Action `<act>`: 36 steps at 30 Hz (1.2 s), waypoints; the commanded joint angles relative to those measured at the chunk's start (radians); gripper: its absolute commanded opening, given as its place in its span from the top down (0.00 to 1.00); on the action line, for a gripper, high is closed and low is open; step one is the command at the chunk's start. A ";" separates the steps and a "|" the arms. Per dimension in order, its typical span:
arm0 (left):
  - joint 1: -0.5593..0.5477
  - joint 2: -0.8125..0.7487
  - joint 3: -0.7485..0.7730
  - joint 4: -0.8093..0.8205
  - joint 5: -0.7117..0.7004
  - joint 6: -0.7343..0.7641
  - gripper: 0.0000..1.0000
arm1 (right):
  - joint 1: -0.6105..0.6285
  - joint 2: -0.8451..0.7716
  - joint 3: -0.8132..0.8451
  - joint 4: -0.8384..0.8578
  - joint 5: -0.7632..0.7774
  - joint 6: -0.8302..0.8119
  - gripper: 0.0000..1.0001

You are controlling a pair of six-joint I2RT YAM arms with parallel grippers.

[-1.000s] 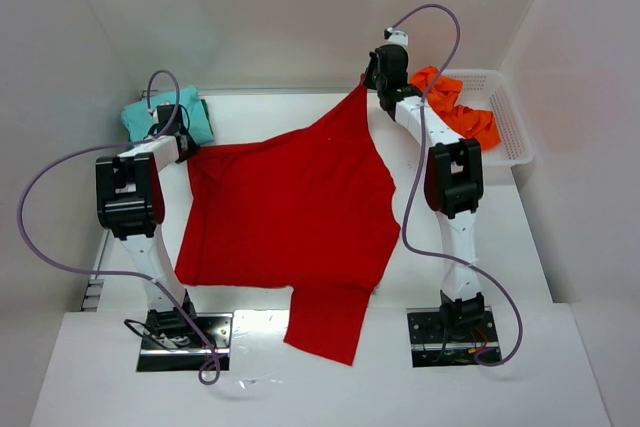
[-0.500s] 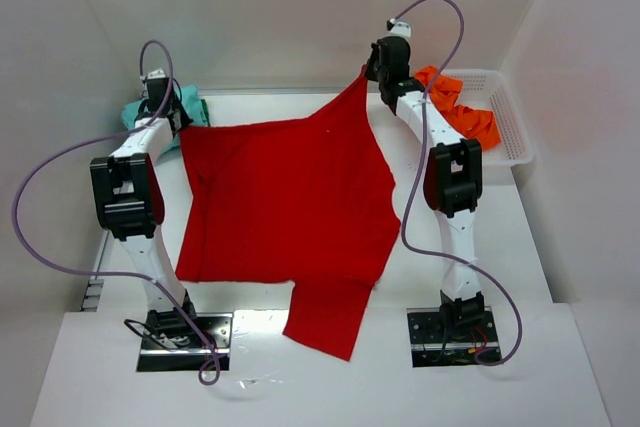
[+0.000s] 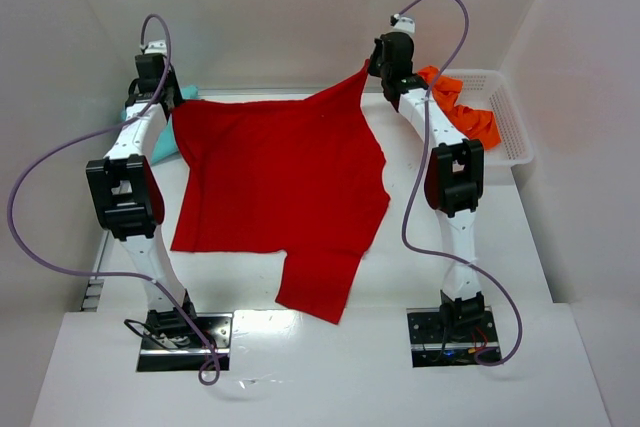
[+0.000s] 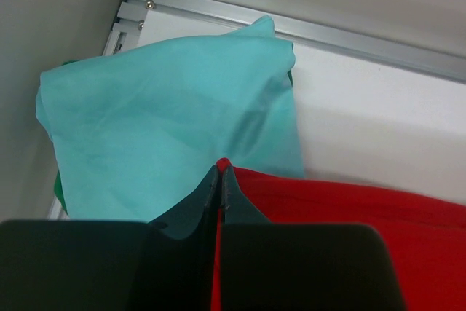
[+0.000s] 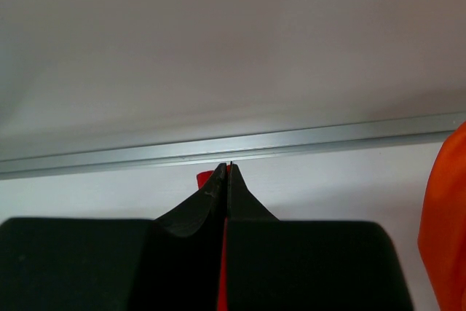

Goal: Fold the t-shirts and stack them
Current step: Grap the side of the flattened tshirt furthest away from the robot with both arms, then fold the flattened tshirt in 1/3 of the way

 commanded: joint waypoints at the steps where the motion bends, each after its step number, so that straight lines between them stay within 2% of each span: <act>1: 0.001 -0.018 0.058 -0.001 0.023 0.072 1.00 | -0.010 0.015 0.053 0.015 0.001 -0.004 1.00; 7: 0.001 -0.030 0.044 0.008 0.008 0.103 1.00 | -0.010 -0.052 0.025 -0.012 -0.064 0.040 1.00; 10: 0.001 -0.030 0.044 -0.014 -0.040 0.094 1.00 | 0.002 -0.153 -0.157 0.055 -0.065 0.051 1.00; 11: 0.001 -0.021 0.057 -0.015 -0.052 0.094 1.00 | 0.002 -0.237 -0.271 0.104 -0.065 0.060 1.00; 16: 0.021 -0.021 0.066 -0.048 -0.034 0.032 1.00 | 0.011 -0.425 -0.461 0.066 -0.049 0.103 1.00; 17: 0.021 -0.012 0.066 -0.048 -0.025 0.023 1.00 | 0.011 -0.492 -0.540 0.079 -0.049 0.118 1.00; 23: 0.050 0.008 0.037 -0.077 0.028 -0.037 1.00 | 0.023 -0.655 -0.740 0.070 -0.107 0.193 1.00; 27: 0.059 0.030 0.014 -0.077 0.055 -0.057 1.00 | 0.060 -0.741 -0.884 0.080 -0.190 0.311 1.00; 30: 0.059 0.030 -0.009 -0.077 0.069 -0.067 1.00 | 0.117 -0.805 -0.980 0.080 -0.138 0.376 1.00; 36: 0.068 0.007 -0.069 -0.059 0.078 -0.076 1.00 | 0.126 -0.893 -1.102 0.026 -0.071 0.421 1.00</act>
